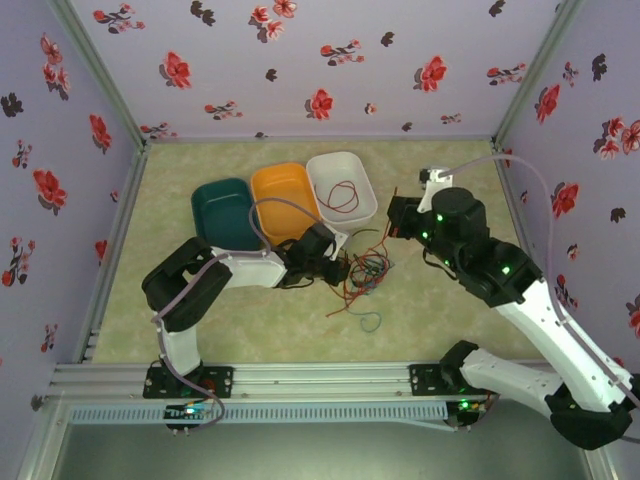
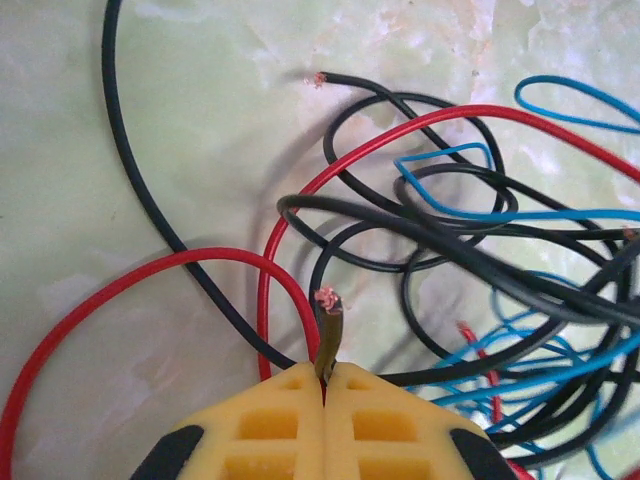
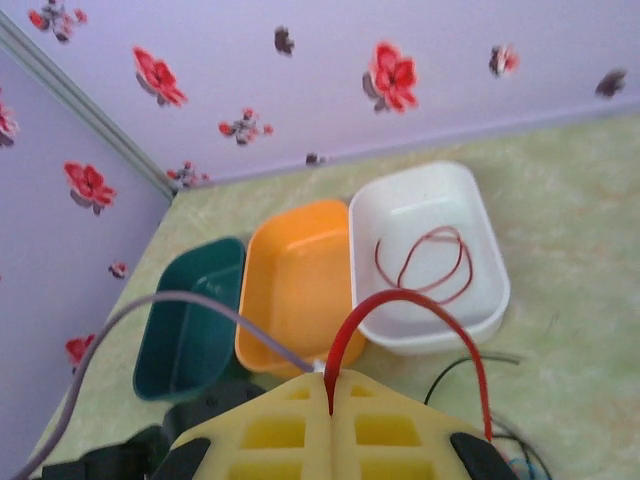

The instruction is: Untangle the cables

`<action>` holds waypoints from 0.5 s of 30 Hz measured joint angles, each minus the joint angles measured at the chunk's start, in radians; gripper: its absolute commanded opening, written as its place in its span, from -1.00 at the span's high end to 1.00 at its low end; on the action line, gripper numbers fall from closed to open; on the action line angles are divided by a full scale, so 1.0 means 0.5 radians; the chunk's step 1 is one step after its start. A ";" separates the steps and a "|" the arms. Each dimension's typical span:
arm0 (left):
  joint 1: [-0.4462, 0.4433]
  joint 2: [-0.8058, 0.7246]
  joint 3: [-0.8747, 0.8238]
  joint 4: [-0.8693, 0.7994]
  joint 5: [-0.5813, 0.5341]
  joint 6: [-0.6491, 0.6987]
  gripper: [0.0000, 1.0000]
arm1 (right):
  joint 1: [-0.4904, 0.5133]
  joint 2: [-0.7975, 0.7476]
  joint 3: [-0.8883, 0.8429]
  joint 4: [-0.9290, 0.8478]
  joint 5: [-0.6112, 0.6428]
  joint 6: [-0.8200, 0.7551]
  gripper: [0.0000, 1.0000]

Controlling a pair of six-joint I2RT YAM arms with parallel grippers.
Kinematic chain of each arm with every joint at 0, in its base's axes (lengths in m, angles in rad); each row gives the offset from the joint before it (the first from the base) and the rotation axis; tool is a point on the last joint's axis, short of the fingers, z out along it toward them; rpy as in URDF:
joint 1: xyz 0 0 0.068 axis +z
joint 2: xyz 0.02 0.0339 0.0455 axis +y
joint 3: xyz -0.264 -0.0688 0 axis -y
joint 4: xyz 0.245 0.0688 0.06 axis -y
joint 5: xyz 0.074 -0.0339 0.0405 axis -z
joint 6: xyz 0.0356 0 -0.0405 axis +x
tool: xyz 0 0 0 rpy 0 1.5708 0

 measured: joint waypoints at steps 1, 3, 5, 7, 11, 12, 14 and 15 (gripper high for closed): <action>0.000 0.000 0.000 -0.005 -0.005 0.001 0.94 | -0.002 -0.005 0.030 -0.009 0.024 -0.021 1.00; 0.000 0.000 0.000 -0.012 -0.005 0.002 0.93 | -0.002 -0.012 0.093 -0.036 0.071 -0.066 1.00; 0.000 0.000 0.000 -0.021 -0.005 0.008 0.93 | -0.006 -0.012 0.155 -0.062 0.111 -0.104 1.00; 0.000 0.000 0.000 -0.026 -0.005 0.012 0.93 | -0.009 -0.012 0.217 -0.086 0.157 -0.139 1.00; 0.000 0.000 0.000 -0.034 -0.006 0.017 0.93 | -0.009 -0.011 0.327 -0.133 0.230 -0.201 1.00; 0.000 0.000 0.000 -0.036 -0.006 0.017 0.93 | -0.009 -0.011 0.357 -0.153 0.247 -0.216 1.00; 0.000 0.000 0.000 -0.037 -0.006 0.018 0.90 | -0.009 -0.005 0.430 -0.188 0.281 -0.247 1.00; 0.000 0.000 0.000 -0.039 -0.007 0.018 0.84 | -0.009 0.000 0.467 -0.201 0.300 -0.262 1.00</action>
